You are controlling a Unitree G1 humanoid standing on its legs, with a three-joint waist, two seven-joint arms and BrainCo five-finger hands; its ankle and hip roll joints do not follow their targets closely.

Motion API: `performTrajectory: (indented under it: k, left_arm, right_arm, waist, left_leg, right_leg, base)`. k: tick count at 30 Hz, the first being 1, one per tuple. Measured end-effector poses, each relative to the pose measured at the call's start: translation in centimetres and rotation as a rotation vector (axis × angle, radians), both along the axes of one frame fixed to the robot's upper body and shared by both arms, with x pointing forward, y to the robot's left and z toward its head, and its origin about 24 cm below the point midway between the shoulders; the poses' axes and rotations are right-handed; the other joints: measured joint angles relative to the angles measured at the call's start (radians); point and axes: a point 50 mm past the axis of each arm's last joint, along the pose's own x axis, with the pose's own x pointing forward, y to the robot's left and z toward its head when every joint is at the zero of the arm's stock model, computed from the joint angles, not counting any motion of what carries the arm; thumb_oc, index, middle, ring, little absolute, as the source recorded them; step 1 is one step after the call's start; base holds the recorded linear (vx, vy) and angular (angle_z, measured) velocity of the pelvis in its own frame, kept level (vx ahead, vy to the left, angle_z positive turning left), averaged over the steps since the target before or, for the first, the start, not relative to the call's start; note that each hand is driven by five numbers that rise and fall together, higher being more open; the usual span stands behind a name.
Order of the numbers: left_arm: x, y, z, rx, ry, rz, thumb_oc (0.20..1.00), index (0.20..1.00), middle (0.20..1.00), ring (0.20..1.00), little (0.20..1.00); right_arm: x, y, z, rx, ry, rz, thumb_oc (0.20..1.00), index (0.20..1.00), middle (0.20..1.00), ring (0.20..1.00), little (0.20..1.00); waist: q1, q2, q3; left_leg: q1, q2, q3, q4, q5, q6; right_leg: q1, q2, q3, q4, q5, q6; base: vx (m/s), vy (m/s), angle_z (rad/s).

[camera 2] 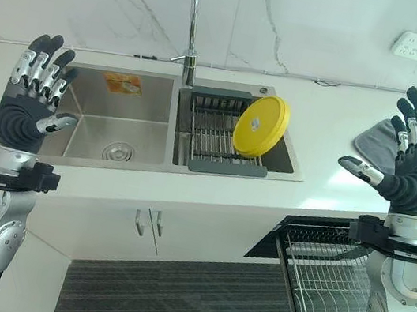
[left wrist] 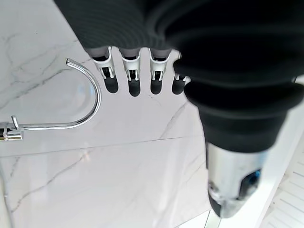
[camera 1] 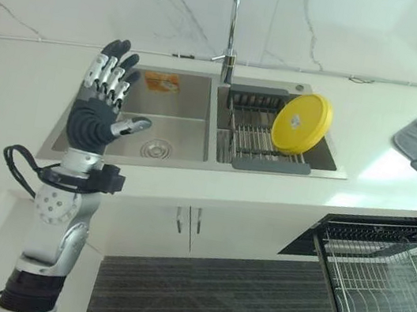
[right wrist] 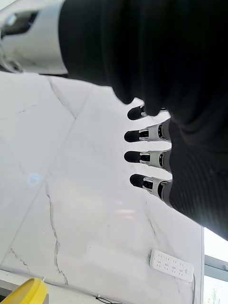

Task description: Place the dishes in the dishwasher.

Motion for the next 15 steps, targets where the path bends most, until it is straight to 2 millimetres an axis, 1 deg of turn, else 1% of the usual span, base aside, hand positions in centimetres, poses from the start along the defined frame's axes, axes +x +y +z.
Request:
performTrajectory:
  k: [2,4,5,6,8,9,10,11,12,13,14,15]
  left_arm:
    - [0.1,0.0,-0.1,0.001,0.01,0.0,1.0,1.0,1.0,1.0,1.0]
    - [0.1,0.0,0.0,0.006,0.013,0.0,1.0,1.0,1.0,1.0,1.0]
    - [0.1,-0.1,0.0,0.015,0.014,0.003,1.0,1.0,1.0,1.0,1.0]
    - [0.2,-0.1,0.1,0.03,0.016,0.006,1.0,1.0,1.0,1.0,1.0]
    - [0.2,0.0,0.3,0.05,0.016,0.008,1.0,1.0,1.0,1.0,1.0]
    - [0.2,0.0,0.3,0.054,0.017,0.006,1.0,1.0,1.0,1.0,1.0]
    - [0.2,-0.1,0.3,0.055,0.02,0.004,1.0,1.0,1.0,1.0,1.0]
    - [0.3,-0.1,0.2,0.056,0.028,0.0,1.0,1.0,1.0,1.0,1.0]
    - [0.3,-0.1,0.1,0.056,0.034,0.001,1.0,1.0,1.0,1.0,1.0]
    - [0.4,-0.1,0.0,0.057,0.045,0.004,1.0,1.0,1.0,1.0,1.0]
    - [0.2,0.1,-0.2,0.065,0.057,0.013,1.0,1.0,1.0,1.0,1.0]
    - [0.0,0.1,-0.9,0.048,0.081,0.015,1.0,1.0,1.0,1.0,1.0]
  right_arm:
    - [0.0,0.1,0.1,-0.002,-0.004,0.002,1.0,1.0,1.0,1.0,1.0]
    - [-0.1,0.1,0.1,-0.003,-0.003,0.002,1.0,1.0,1.0,1.0,1.0]
    - [-0.1,0.0,0.0,-0.004,0.001,0.001,1.0,1.0,1.0,1.0,1.0]
    - [-0.1,0.0,-0.1,-0.005,0.005,0.003,1.0,1.0,1.0,1.0,1.0]
    - [-0.1,0.1,-0.1,-0.007,0.006,0.008,1.0,1.0,1.0,1.0,1.0]
    - [-0.1,0.1,-0.1,-0.007,0.006,0.008,1.0,1.0,1.0,1.0,1.0]
    - [-0.1,0.1,-0.1,-0.006,0.008,0.007,1.0,1.0,1.0,1.0,1.0]
    - [0.0,0.0,-0.1,-0.004,0.011,0.006,1.0,1.0,1.0,1.0,1.0]
    - [0.0,0.1,-0.2,-0.002,0.014,0.008,1.0,1.0,1.0,1.0,1.0]
    - [0.0,0.1,-0.4,0.002,0.02,0.008,1.0,1.0,1.0,1.0,1.0]
    - [0.2,0.3,-0.6,0.007,0.028,0.02,1.0,1.0,1.0,1.0,1.0]
    - [0.3,0.5,-0.8,0.006,0.037,0.027,1.0,1.0,1.0,1.0,1.0]
  waist:
    - [-0.001,0.001,0.004]
    - [-0.002,0.005,0.014]
    - [-0.001,0.001,0.015]
    - [0.001,-0.001,0.02]
    - [0.009,-0.024,0.019]
    - [0.008,-0.033,0.018]
    - [0.006,-0.034,0.019]
    - [0.003,-0.039,0.018]
    - [0.0,-0.042,0.019]
    - [-0.003,-0.056,0.016]
    - [-0.002,-0.065,0.019]
    - [-0.006,-0.041,0.022]
  left_leg:
    - [0.004,-0.007,0.004,0.0,-0.01,0.006]
    - [0.011,-0.006,0.005,0.0,-0.011,0.021]
    - [0.012,-0.007,0.004,0.0,-0.013,0.021]
    - [0.01,-0.007,0.009,0.0,-0.012,0.022]
    - [0.009,-0.008,0.013,0.0,-0.007,0.024]
    - [0.012,-0.008,0.012,0.0,-0.007,0.018]
    - [0.012,-0.006,0.013,0.0,-0.007,0.013]
    - [0.015,-0.006,0.012,0.0,-0.01,0.0]
    - [0.021,-0.006,0.012,0.0,-0.014,-0.011]
    - [0.037,-0.006,0.015,0.0,-0.017,-0.028]
    - [0.064,-0.006,0.019,0.0,-0.025,-0.058]
    - [0.077,0.023,0.021,0.0,-0.03,-0.084]
  right_leg:
    - [-0.037,-0.014,0.001,0.076,-0.004,0.007]
    - [-0.088,-0.03,0.003,0.189,-0.006,0.012]
    - [-0.101,-0.035,0.003,0.212,-0.007,0.013]
    - [-0.111,-0.044,-0.004,0.209,-0.021,0.021]
    - [-0.083,-0.042,-0.035,0.073,-0.016,0.022]
    - [-0.065,-0.045,-0.052,-0.008,0.005,0.023]
    - [-0.057,-0.045,-0.054,-0.078,0.025,0.023]
    - [-0.042,-0.053,-0.055,-0.177,0.073,0.019]
    - [-0.042,-0.065,-0.056,-0.205,0.102,0.017]
    - [-0.04,-0.087,-0.075,-0.219,0.142,0.024]
    - [-0.027,-0.112,-0.103,-0.212,0.191,0.042]
    - [-0.012,-0.074,-0.107,-0.212,0.165,0.037]
  base:
    - [0.08,0.108,-0.05]
    - [0.07,0.037,0.03]
    - [0.08,-0.031,0.06]
    - [0.07,-0.063,-0.02]
    - [0.1,-0.123,-0.06]
    - [0.13,-0.18,-0.04]
    - [0.11,-0.165,0.01]
    - [0.12,-0.228,0.01]
    - [0.1,-0.255,0.01]
    - [0.07,-0.24,-0.05]
    - [0.08,-0.301,-0.12]
    - [0.07,-0.304,-0.16]
